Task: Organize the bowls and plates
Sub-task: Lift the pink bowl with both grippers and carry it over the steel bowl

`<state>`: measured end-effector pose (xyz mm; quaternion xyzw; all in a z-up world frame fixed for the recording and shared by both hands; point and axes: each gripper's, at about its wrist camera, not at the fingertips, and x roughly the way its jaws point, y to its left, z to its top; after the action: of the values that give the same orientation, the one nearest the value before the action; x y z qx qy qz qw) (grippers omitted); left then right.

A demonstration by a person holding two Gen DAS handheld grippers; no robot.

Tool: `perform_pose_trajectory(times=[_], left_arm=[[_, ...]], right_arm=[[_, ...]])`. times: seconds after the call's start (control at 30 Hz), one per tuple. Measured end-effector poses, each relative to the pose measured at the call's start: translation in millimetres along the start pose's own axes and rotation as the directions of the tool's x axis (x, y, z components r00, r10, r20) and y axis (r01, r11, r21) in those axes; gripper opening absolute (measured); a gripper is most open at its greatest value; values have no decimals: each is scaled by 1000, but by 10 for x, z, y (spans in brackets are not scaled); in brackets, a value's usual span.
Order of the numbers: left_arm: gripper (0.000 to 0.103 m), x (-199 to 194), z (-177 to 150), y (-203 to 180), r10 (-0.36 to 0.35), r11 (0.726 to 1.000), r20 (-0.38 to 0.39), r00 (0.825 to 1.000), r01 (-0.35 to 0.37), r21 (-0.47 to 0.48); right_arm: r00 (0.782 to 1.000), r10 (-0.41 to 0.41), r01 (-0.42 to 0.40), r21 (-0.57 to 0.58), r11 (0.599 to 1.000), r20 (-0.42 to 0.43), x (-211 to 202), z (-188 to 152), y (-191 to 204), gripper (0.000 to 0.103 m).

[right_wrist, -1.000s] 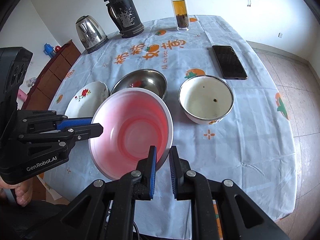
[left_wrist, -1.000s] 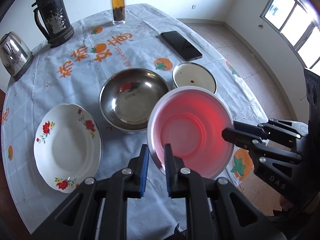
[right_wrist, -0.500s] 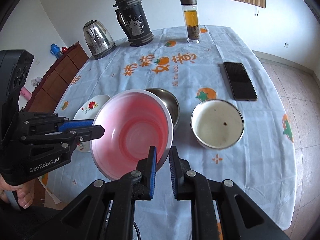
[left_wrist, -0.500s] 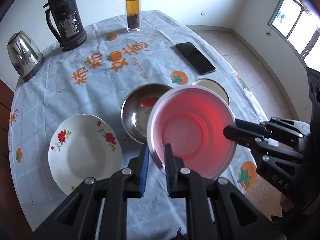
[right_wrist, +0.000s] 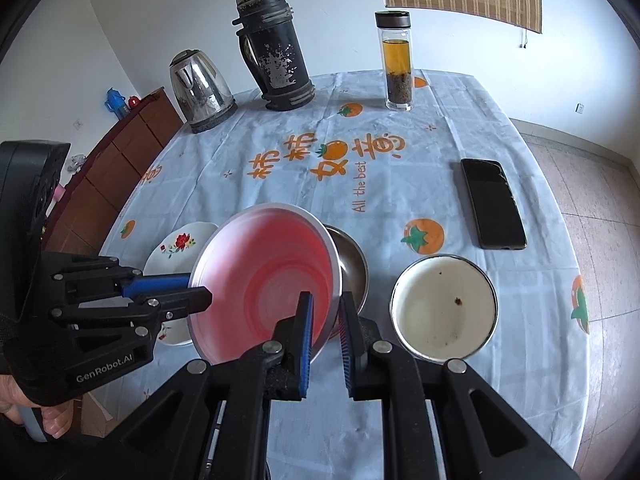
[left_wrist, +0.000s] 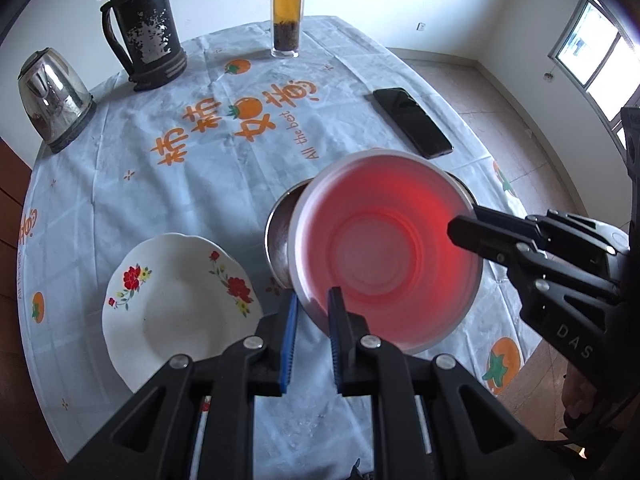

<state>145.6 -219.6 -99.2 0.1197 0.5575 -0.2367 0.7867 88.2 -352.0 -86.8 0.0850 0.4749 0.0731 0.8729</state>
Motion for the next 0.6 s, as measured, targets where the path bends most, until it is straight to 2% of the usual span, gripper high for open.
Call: perform_pose_trajectory(times=[0.6], left_arm=[[12,139,130,102,17,1000,-11,1000,-17,-22]], right_arm=[[1000,13,-13,8,1000,-26,271,129,-85,14]])
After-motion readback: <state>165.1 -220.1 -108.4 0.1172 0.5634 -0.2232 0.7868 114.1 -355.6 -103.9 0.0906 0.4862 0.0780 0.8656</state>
